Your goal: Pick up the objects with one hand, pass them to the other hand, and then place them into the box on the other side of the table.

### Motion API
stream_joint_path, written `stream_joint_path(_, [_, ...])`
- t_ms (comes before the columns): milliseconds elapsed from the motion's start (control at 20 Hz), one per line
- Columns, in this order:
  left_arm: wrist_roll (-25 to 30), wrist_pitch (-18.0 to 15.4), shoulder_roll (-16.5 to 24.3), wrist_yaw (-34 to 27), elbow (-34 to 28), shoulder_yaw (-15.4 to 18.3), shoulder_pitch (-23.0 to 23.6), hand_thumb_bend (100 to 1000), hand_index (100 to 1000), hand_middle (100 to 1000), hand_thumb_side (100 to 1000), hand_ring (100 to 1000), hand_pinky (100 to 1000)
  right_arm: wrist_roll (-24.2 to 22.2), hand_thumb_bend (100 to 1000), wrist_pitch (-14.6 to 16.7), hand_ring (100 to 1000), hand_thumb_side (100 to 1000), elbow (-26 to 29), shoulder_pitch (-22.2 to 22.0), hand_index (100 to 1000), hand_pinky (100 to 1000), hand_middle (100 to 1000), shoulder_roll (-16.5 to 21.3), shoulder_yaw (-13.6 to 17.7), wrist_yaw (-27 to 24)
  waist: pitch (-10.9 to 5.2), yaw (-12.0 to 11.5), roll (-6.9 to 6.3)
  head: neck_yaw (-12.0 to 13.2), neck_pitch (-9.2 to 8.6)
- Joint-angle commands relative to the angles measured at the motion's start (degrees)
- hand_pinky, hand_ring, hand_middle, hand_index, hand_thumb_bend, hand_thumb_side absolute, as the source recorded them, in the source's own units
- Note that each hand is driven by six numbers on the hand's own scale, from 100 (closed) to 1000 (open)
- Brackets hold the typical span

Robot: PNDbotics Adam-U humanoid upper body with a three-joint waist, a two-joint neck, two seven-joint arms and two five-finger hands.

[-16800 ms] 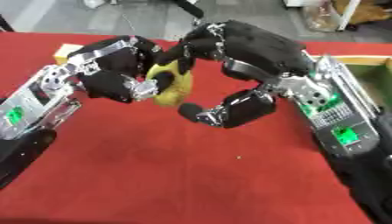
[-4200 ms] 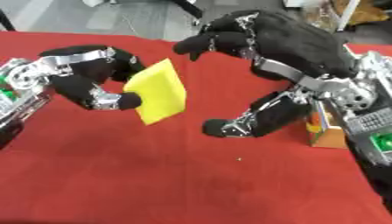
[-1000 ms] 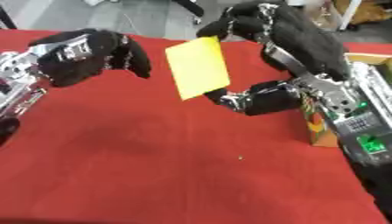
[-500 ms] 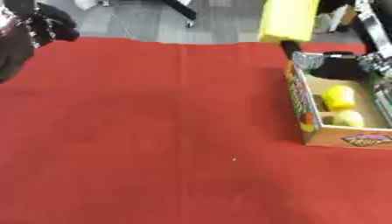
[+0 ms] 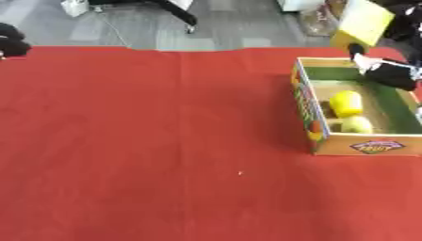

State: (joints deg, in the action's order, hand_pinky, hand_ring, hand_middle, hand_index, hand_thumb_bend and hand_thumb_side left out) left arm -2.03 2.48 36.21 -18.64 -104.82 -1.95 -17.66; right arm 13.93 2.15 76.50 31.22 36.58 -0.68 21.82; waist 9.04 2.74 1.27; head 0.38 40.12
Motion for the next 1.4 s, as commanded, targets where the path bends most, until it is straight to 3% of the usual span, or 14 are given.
stream_joint_path(50, [-0.7, -1.7, -1.1, 1.8, -1.3, 1.8, 0.7, 335, 691, 638, 791, 695, 811, 0.8, 393, -1.0, 610, 215, -4.7, 0.6, 511, 613, 546, 1.3, 1.6, 0.4, -1.27, 0.0, -0.40, -0.6, -0.24])
stream_joint_path(400, [-2.3, -3.8, -5.3, 3.3, -0.9, 3.5, 3.8, 315, 688, 631, 794, 689, 810, 0.4, 416, -2.7, 638, 250, -14.9, 0.4, 622, 631, 580, 0.5, 2.7, 2.4, -1.29, -0.4, -0.46, -1.0, 0.49])
stream_joint_path(550, [-2.7, -4.1, -6.6, 3.4, -0.5, 3.8, 4.5, 310, 687, 628, 800, 687, 810, -1.8, 604, -3.3, 683, 385, -18.0, 0.4, 796, 657, 628, 0.1, 2.9, 3.8, -1.24, -0.6, -0.47, -1.0, 0.82])
stream_joint_path(700, [-2.7, -4.3, -7.8, 3.5, -0.2, 4.0, 5.0, 306, 687, 624, 807, 684, 810, -4.7, 709, -3.4, 714, 445, -19.4, 0.2, 902, 678, 673, 0.0, 3.2, 5.3, -1.16, -0.7, -0.45, -0.8, 1.07])
stream_joint_path(900, [-2.5, -4.4, -8.9, 3.4, 0.3, 4.0, 5.4, 304, 688, 624, 816, 684, 811, -4.9, 786, -2.8, 724, 518, -18.0, -0.2, 919, 684, 686, -0.2, 4.6, 6.9, -1.09, -0.9, -0.39, -0.6, 1.21])
stream_joint_path(1400, [-1.8, -4.7, -10.6, 3.6, 1.0, 4.2, 5.4, 304, 688, 621, 821, 682, 811, -2.0, 786, -3.0, 725, 506, -7.4, -4.3, 915, 682, 686, -0.8, 8.1, 3.5, -0.87, -1.1, -0.22, 0.0, 1.30])
